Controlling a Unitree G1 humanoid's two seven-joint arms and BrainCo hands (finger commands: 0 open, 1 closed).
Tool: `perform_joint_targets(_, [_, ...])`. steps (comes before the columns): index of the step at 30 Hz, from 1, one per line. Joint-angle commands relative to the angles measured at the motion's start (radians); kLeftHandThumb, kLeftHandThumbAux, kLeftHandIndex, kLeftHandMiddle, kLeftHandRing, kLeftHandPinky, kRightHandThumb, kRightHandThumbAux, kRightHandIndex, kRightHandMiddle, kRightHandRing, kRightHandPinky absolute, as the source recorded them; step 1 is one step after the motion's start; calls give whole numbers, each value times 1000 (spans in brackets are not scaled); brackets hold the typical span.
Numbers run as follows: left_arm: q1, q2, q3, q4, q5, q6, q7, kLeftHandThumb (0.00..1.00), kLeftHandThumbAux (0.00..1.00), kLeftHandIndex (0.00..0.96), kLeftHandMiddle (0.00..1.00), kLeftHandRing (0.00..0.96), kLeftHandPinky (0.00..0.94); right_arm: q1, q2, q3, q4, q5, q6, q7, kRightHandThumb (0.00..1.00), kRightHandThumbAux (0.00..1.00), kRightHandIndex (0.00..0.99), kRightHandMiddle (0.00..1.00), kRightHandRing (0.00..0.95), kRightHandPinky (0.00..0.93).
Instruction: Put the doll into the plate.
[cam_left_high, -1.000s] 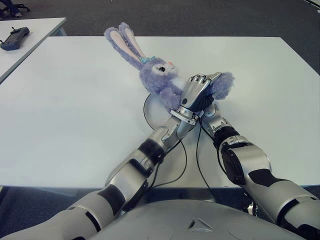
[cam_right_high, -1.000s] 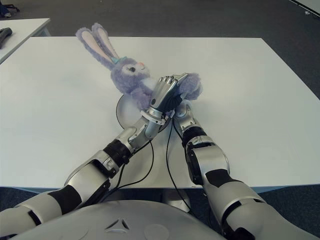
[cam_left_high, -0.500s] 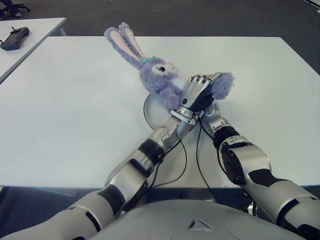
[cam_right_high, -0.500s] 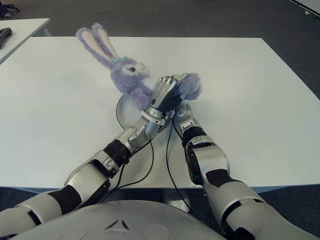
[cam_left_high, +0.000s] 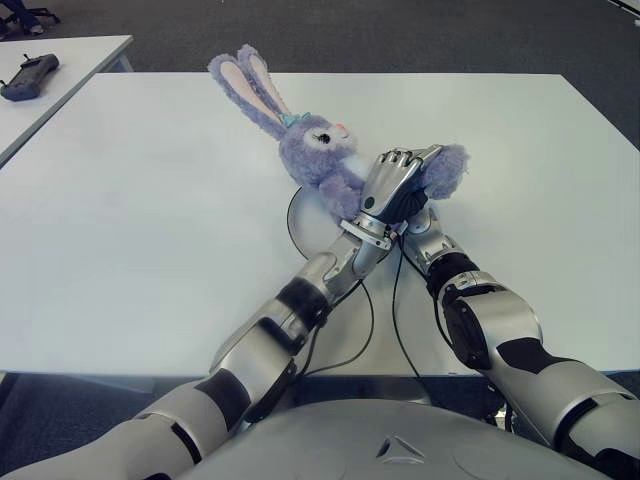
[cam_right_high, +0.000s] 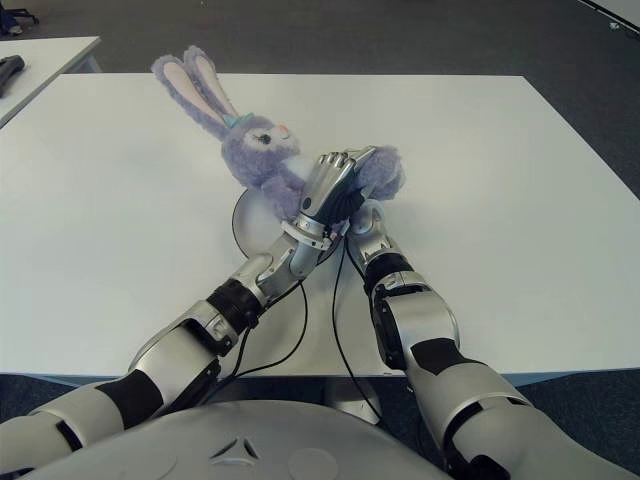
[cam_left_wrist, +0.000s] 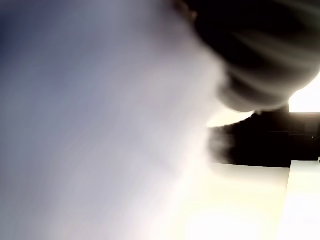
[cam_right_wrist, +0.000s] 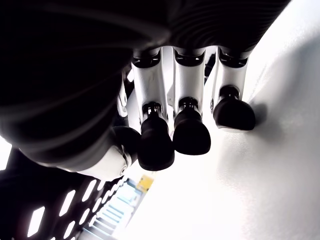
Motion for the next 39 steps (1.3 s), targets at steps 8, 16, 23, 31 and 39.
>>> perform_joint_targets(8, [314, -4, -122, 610, 60, 107, -27, 746, 692, 444, 813, 829, 833, 366, 124, 8, 224, -46, 132, 95, 701, 735, 406, 735, 774, 794])
perform_joint_targets(16, [314, -4, -122, 610, 60, 107, -27, 746, 692, 444, 813, 829, 833, 366, 124, 8, 224, -46, 132, 95, 701, 735, 406, 735, 774, 794])
perform_joint_targets(23, [314, -4, -122, 610, 60, 107, -27, 746, 692, 444, 813, 829, 833, 366, 124, 8, 224, -46, 132, 95, 701, 735, 406, 735, 774, 794])
perform_joint_targets(31, [314, -4, -122, 610, 60, 107, -27, 746, 692, 444, 813, 829, 833, 366, 124, 8, 224, -46, 132, 95, 701, 735, 406, 735, 774, 794])
perform_joint_targets(39, [314, -4, -122, 610, 60, 107, -27, 746, 692, 444, 813, 829, 833, 366, 124, 8, 224, -46, 132, 95, 701, 735, 406, 735, 774, 794])
